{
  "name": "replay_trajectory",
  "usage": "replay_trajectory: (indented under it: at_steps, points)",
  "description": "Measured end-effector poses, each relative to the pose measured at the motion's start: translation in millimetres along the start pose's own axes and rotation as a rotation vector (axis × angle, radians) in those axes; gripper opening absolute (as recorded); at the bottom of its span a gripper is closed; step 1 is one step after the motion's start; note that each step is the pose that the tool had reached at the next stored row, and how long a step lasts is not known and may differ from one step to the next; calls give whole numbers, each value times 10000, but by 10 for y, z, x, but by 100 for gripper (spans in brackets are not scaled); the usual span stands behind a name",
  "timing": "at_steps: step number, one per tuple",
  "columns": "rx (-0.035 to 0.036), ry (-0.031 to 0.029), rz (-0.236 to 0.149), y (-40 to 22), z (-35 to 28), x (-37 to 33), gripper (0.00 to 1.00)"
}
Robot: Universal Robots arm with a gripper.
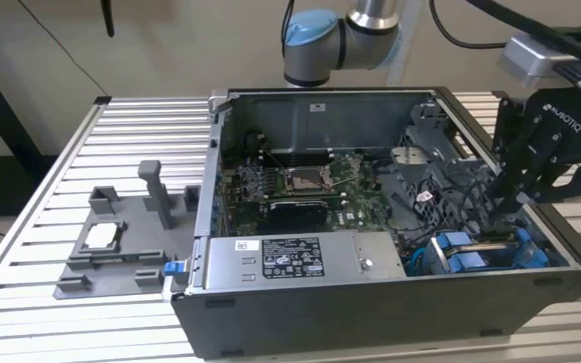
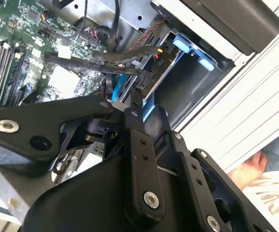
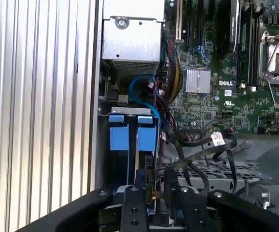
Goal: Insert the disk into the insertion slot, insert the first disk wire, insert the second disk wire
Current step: 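Insert the second disk wire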
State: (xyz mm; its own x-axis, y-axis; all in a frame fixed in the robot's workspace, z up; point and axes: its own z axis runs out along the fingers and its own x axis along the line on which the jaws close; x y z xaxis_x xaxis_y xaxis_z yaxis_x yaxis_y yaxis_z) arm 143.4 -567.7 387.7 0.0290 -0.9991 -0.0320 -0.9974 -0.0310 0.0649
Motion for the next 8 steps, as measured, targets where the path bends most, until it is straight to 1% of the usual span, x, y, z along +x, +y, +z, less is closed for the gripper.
replay_trajectory:
  at_steps: [4,6,8]
  points:
    - [0,-1,0,0,-5,0,30]
    - [0,1,0,3,-40,-1,30]
    - [0,1,0,3,-43,-2,30]
